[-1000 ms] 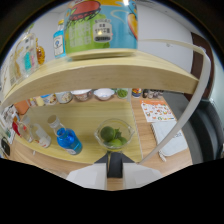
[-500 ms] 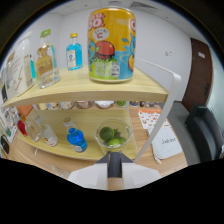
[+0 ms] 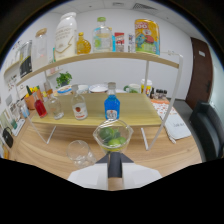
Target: Make me a cup of Mojito.
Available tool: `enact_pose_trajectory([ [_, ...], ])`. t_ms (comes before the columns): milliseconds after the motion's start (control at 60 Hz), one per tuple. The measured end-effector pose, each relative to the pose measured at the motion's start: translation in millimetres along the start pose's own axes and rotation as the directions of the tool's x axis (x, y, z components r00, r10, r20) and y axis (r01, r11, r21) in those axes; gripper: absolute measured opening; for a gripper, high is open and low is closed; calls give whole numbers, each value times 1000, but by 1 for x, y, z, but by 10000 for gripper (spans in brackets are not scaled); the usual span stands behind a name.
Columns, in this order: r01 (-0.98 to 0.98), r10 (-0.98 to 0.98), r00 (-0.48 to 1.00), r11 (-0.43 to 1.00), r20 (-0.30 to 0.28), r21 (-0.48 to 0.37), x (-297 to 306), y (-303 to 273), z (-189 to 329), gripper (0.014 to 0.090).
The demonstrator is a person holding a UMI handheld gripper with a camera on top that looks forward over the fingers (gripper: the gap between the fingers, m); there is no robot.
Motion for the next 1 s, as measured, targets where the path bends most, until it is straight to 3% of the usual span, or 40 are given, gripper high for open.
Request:
enact_pose_trajectory([
  [150, 150, -147, 987, 988, -65, 38, -10, -1, 6, 158],
  [283, 394, -376, 910, 915, -174, 82, -7, -22, 6, 158],
  [417, 667, -617, 729, 738, -296, 106, -3, -52, 4, 158],
  [533, 854, -785, 507, 512, -356, 86, -8, -70, 0, 158],
  [767, 998, -922, 61, 57, -383, 21, -24, -77, 4, 158],
  [1000, 956, -867, -278, -293, -412, -28, -40, -79, 9, 157],
])
